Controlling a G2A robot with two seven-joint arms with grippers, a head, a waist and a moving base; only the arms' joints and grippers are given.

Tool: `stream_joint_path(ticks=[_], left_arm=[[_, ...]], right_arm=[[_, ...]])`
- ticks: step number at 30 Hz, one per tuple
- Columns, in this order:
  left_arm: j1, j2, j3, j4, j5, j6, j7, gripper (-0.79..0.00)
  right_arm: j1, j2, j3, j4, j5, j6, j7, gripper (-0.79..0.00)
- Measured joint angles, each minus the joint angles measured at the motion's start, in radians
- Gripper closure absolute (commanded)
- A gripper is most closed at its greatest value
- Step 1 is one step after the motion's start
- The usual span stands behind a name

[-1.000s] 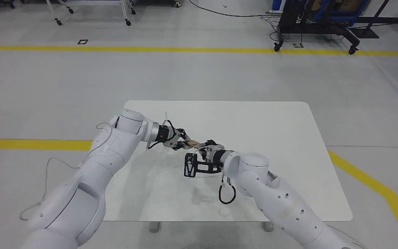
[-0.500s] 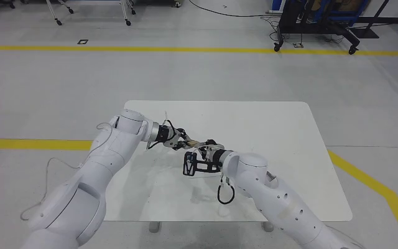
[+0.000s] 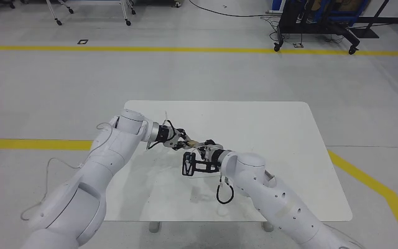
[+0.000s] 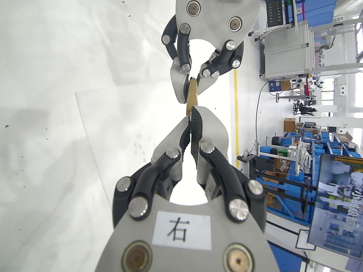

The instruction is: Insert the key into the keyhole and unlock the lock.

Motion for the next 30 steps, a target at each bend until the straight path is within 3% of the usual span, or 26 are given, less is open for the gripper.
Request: stream_joint_path(ticks=[3, 4, 5, 6, 18, 26, 30], left_arm=[[0.000, 0.000, 0.000, 0.001, -0.001, -0.001, -0.001, 0.000], [0.000, 0.000, 0.000, 0.001, -0.001, -0.001, -0.001, 0.000], [0.000, 0.000, 0.001, 0.001, -0.002, -0.001, -0.001, 0.000], [0.000, 0.000, 0.001, 0.001, -0.002, -0.002, -0.002, 0.000], [0.006, 0.002, -0.032, -0.013, -0.017, -0.066, 0.036, 0.000], [0.039, 0.007, -0.104, -0.059, -0.078, -0.232, 0.162, 0.000], [0.071, 0.016, -0.154, -0.109, -0.110, -0.352, 0.222, 0.000]], right_arm=[[0.004, -0.002, -0.002, 0.006, 0.003, 0.001, 0.002, 0.000], [0.005, -0.003, -0.002, 0.006, 0.004, 0.002, 0.002, -0.209], [0.005, -0.004, -0.001, 0.006, 0.007, 0.005, 0.001, -0.563], [0.004, -0.004, 0.001, 0.005, 0.010, 0.008, -0.001, -0.785], [-0.019, 0.001, 0.043, -0.024, 0.034, 0.019, -0.023, -0.785], [-0.022, 0.001, 0.046, -0.027, 0.040, 0.024, -0.029, -0.785], [-0.042, 0.007, 0.101, -0.025, 0.120, 0.066, -0.194, -0.773]])
